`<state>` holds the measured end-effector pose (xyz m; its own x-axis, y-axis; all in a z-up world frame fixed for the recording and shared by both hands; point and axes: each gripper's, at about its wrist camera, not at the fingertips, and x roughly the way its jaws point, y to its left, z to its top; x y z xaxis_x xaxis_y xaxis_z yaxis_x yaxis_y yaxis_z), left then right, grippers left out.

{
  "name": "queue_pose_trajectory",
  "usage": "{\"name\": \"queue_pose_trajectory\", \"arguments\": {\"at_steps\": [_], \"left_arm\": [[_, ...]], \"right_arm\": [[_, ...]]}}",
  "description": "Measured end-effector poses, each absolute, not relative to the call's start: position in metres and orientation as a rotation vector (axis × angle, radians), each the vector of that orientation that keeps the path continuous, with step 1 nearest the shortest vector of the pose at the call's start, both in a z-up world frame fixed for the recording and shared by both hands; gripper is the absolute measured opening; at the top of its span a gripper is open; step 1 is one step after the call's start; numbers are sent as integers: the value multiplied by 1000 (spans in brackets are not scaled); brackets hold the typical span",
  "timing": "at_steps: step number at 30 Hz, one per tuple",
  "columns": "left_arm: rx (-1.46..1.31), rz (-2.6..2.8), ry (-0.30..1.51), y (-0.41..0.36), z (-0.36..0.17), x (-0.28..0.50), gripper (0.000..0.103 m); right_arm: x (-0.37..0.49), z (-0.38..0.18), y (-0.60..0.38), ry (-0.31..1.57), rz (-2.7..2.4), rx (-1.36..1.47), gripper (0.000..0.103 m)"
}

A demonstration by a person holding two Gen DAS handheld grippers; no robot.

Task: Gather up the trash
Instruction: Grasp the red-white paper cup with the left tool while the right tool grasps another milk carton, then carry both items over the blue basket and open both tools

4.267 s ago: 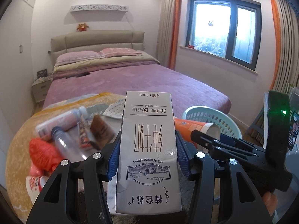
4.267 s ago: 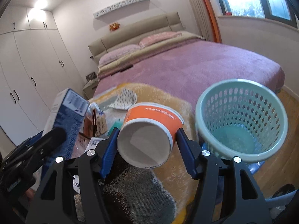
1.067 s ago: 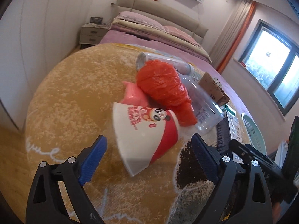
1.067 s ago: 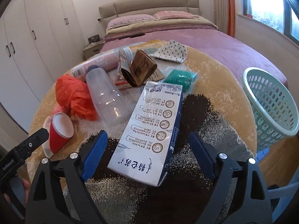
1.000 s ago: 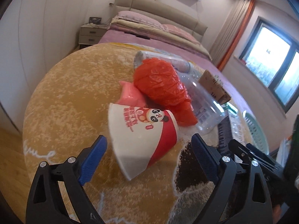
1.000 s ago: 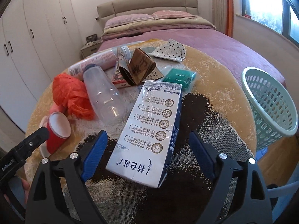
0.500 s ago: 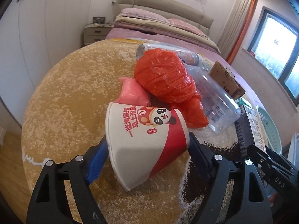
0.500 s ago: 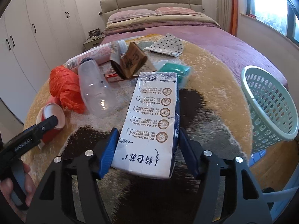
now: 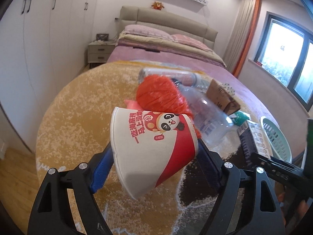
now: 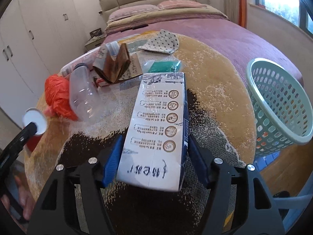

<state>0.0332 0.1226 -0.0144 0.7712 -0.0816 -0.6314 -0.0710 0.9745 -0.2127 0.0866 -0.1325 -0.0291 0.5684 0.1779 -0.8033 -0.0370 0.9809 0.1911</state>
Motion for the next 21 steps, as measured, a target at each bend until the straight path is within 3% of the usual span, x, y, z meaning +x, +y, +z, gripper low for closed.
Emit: {"name": "queue_pose_trajectory", "arguments": {"at_steps": [6,7,10,21], "left_arm": [[-206,-27,654,112,-2,29,78],[-204,-32,652,111,0,30,78],[-195,-51,651,103,1,31,78],[-123,-118,618,58,16,44,78]], "right_arm": [[92,-33,-139,972,118,207,65],[91,-33,-139,966,122,197,60],[86,-29,-136,941,138,161,58],[69,0,-150,827,193,162,58]]}}
